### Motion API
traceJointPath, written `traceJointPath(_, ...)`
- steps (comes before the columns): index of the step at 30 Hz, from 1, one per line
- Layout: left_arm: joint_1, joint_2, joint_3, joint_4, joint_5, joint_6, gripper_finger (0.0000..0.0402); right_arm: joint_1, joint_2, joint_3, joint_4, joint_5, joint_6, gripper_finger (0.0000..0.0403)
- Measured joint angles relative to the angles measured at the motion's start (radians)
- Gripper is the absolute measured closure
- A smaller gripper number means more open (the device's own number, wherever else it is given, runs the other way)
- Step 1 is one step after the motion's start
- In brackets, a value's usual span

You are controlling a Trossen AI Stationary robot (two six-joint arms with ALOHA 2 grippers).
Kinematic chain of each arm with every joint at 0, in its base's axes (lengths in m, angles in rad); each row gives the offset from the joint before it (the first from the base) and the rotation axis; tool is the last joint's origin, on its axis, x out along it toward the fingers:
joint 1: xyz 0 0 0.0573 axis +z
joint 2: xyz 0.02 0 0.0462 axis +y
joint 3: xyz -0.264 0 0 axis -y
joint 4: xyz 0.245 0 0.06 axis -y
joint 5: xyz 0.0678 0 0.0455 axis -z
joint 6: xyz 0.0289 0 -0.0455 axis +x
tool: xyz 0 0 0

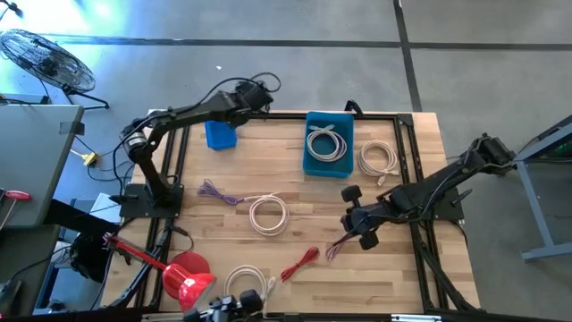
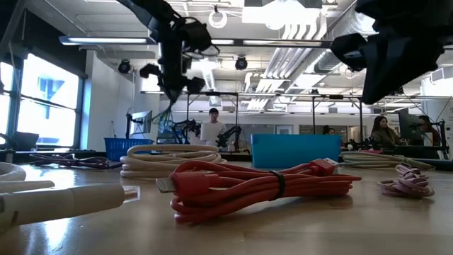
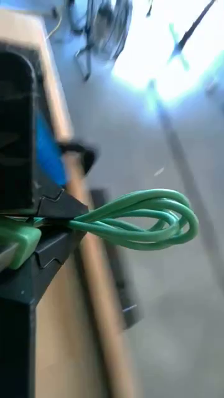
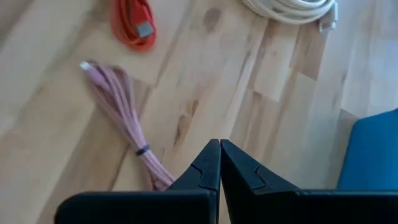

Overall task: Pick & Place USB Port
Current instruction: Put the green charger cable into the blue bin

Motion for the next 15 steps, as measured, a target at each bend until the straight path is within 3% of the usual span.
traceJointPath(10, 0.007, -0.069, 0.002, -0.168, -0.088, -0.185, 0.0396, -0.002, 0.0, -0.038, 0.024, 0.021, -0.015, 0.0401)
traceJointPath(15, 0.007, -0.069, -0.052, -0.152, -0.089, -0.28, 0.0396, -0.001, 0.0, -0.038, 0.024, 0.02, -0.009, 0.0402)
